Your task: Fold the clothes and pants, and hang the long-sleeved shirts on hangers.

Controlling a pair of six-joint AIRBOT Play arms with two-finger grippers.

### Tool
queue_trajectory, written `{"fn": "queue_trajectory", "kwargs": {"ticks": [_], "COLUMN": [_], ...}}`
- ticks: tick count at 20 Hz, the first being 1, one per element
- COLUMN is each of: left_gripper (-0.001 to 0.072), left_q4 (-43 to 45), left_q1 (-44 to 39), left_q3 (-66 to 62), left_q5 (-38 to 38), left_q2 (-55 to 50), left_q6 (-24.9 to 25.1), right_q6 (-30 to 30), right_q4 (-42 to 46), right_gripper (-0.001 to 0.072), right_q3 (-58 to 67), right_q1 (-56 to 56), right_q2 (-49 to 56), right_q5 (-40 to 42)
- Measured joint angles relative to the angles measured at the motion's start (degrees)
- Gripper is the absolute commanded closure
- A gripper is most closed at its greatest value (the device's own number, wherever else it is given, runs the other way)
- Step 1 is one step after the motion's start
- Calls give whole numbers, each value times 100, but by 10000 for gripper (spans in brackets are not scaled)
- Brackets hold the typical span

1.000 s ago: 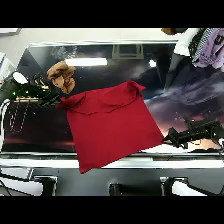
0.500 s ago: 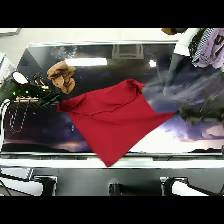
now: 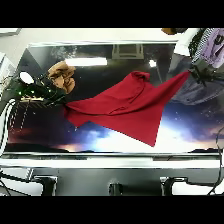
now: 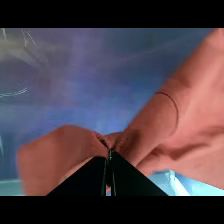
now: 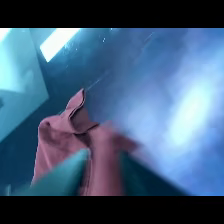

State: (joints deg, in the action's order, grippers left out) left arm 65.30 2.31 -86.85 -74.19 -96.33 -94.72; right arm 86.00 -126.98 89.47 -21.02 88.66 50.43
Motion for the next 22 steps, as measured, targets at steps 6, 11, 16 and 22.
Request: {"fn": "queue_trajectory", "kwargs": {"ticks": [6, 11, 16, 22], "left_gripper": [693, 693, 693, 693], "left_q4": [4, 7, 7, 7], "left_q1": [-52, -55, -57, -57], "left_q3": [0, 0, 0, 0], "left_q5": [-136, -210, -223, -225], "left_q2": [0, -2, -2, -2], "left_q6": [-20, -22, -22, -22], "right_q6": [605, 1156, 1445, 1488], "right_q4": [155, -105, -586, -752], "right_gripper": [231, 229, 231, 231], "right_q3": [-131, -2365, -5093, -6245], "right_q1": [-619, -1163, -654, -46], "right_q2": [-389, -1379, -2188, -2393], "right_q5": [1700, 2310, 1781, 1217]}}
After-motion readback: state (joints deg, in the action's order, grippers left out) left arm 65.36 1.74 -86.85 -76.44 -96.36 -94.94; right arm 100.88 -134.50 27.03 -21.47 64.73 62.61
